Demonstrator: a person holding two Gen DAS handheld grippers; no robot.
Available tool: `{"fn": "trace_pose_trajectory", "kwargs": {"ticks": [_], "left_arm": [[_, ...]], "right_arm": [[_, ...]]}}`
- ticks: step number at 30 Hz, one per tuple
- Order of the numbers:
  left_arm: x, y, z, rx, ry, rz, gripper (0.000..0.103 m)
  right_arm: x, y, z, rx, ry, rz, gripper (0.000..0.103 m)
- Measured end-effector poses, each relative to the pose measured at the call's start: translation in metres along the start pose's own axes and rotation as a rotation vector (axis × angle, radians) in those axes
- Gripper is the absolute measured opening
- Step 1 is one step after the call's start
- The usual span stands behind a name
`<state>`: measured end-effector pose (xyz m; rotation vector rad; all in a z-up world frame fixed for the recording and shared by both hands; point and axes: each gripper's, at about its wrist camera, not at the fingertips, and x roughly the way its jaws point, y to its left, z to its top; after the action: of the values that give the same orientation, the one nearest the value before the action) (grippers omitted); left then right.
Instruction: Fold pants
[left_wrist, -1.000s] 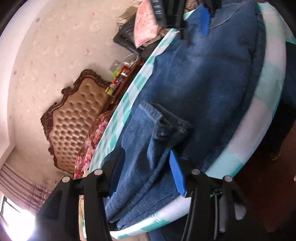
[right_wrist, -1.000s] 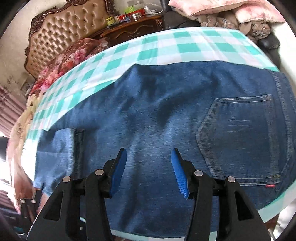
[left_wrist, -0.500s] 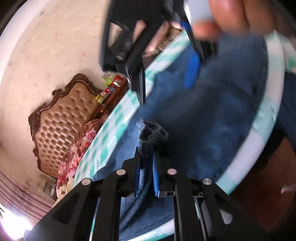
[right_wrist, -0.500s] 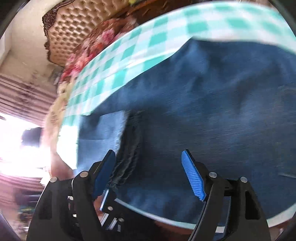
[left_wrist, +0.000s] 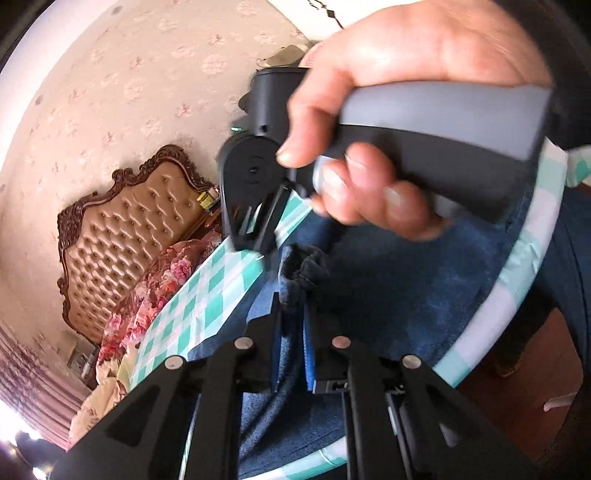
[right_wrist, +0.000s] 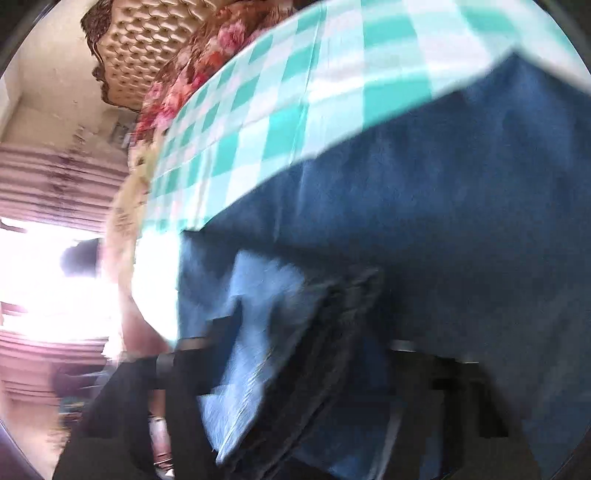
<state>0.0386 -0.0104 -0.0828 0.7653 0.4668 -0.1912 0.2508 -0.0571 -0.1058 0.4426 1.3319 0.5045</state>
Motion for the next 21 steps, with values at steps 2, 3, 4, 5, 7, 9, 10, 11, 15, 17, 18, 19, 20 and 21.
{"fn": "trace_pose_trajectory", "kwargs": {"ticks": [2, 3, 4, 5, 7, 9, 10, 11, 15, 17, 18, 19, 20, 21], "left_arm": [[0.001, -0.005, 0.007, 0.010, -0.015, -0.004, 0.010], [0.000, -0.011, 0.013, 0.026, -0.032, -0.006, 0.010], [0.000, -0.019, 0.021, 0.042, -0.050, -0.018, 0.010], [0.001, -0.024, 0.025, 0.049, -0.059, -0.033, 0.010], [0.007, -0.046, 0.034, 0.084, -0.066, -0.078, 0.010], [0.017, -0.069, 0.039, 0.128, -0.058, -0.113, 0.010], [0.021, -0.077, 0.040, 0.134, -0.046, -0.136, 0.010], [0.025, -0.085, 0.040, 0.142, -0.033, -0.150, 0.010], [0.029, -0.099, 0.037, 0.164, -0.008, -0.155, 0.010], [0.028, -0.096, 0.040, 0.149, -0.021, -0.146, 0.010], [0.026, -0.097, 0.042, 0.144, -0.028, -0.147, 0.010], [0.025, -0.098, 0.043, 0.147, -0.035, -0.149, 0.010], [0.027, -0.100, 0.043, 0.149, -0.035, -0.155, 0.010], [0.030, -0.101, 0.043, 0.150, -0.030, -0.162, 0.010]], "right_arm": [[-0.013, 0.000, -0.001, -0.054, -0.037, -0.008, 0.016], [-0.021, -0.002, -0.001, -0.072, -0.057, -0.023, 0.015], [-0.029, -0.006, 0.000, -0.079, -0.076, -0.031, 0.014], [-0.040, -0.014, 0.000, -0.072, -0.096, -0.035, 0.014], [-0.050, -0.032, 0.001, -0.054, -0.108, -0.044, 0.014], [-0.048, -0.052, 0.000, -0.060, -0.098, -0.072, 0.014], [-0.044, -0.060, -0.001, -0.064, -0.088, -0.079, 0.014], [-0.038, -0.069, -0.003, -0.065, -0.075, -0.087, 0.014], [-0.040, -0.079, -0.007, -0.076, -0.085, -0.051, 0.012], [-0.050, -0.070, -0.008, -0.108, -0.118, -0.049, 0.012], [-0.055, -0.068, -0.010, -0.126, -0.132, -0.056, 0.012], [-0.057, -0.069, -0.011, -0.128, -0.138, -0.064, 0.012], [-0.057, -0.072, -0.011, -0.122, -0.139, -0.069, 0.012], [-0.055, -0.075, -0.011, -0.123, -0.136, -0.076, 0.012]]}}
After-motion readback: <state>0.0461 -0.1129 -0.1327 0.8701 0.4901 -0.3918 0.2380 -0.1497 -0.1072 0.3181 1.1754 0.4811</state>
